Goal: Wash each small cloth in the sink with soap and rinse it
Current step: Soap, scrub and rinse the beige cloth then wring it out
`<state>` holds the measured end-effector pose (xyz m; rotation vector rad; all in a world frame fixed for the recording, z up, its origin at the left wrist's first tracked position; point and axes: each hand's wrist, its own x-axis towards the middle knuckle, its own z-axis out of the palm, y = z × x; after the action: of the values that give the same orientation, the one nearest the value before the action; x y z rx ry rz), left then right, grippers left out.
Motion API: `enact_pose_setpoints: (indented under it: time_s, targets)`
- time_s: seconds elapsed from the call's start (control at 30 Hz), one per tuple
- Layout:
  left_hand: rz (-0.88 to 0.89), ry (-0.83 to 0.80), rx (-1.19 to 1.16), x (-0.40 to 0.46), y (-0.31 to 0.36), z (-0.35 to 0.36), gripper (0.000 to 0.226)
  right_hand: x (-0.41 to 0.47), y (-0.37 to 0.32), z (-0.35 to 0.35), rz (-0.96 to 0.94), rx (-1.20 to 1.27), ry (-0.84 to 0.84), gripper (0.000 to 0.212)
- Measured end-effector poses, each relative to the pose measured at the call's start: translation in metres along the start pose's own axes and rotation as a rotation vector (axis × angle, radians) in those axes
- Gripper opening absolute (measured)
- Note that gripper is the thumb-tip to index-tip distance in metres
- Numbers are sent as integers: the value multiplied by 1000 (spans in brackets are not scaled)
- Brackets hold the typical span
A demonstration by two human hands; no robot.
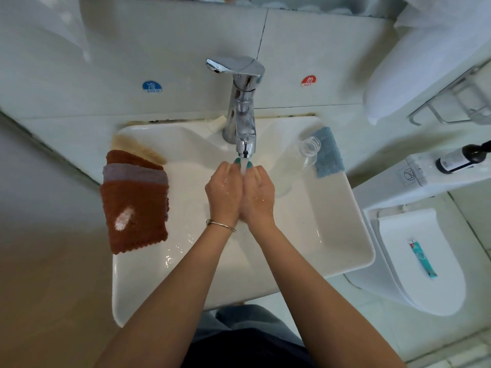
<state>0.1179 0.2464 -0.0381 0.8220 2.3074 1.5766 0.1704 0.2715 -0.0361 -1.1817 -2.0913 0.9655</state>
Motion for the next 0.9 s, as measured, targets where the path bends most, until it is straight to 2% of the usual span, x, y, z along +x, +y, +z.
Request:
enact_pose_setpoints:
  time_s: [0.03, 0.07, 0.13, 0.2, 0.23, 0.3, 0.43, 0.5, 0.6, 0.7, 0.8, 0.9]
  targets:
    - [36, 26, 57, 0, -5, 2, 26, 2, 4, 3, -3, -114, -32, 7]
    - [-2, 37, 27, 1, -4, 1, 30, 4, 5, 6, 8, -214, -42, 5]
    - [-195, 23, -200, 4, 0, 1, 41, 11, 5, 8, 22, -317, -76, 19]
    - [-347, 20, -225, 5, 1, -2, 46, 16, -1, 6, 5, -314, -178, 23]
    - [-393, 12, -207, 4, 1, -4, 45, 17, -3, 5, 88, -227, -188, 28]
    - [-410, -19, -237, 0, 4, -10, 39, 15, -8, -3, 342, 140, -205, 37]
    - [-473, -200, -330, -5, 1, -27, 32, -4, -8, -17, 398, 485, -211, 23]
    - [-427, -274, -315, -9, 0, -32, 33, -7, -4, -18, 408, 536, -186, 32]
    - [-375, -213, -348, -13, 1, -35, 33, -11, -3, -16, 427, 522, -132, 29]
    - [-315, -198, -399, -13, 1, -38, 21, -19, -1, -23, 388, 566, -196, 19]
    - [-253, -266, -289, -12, 1, -40, 20, -25, 1, -34, 380, 587, -244, 22]
    - [-409, -312, -306, -12, 1, -39, 30, -29, 8, -37, 321, 587, -184, 16]
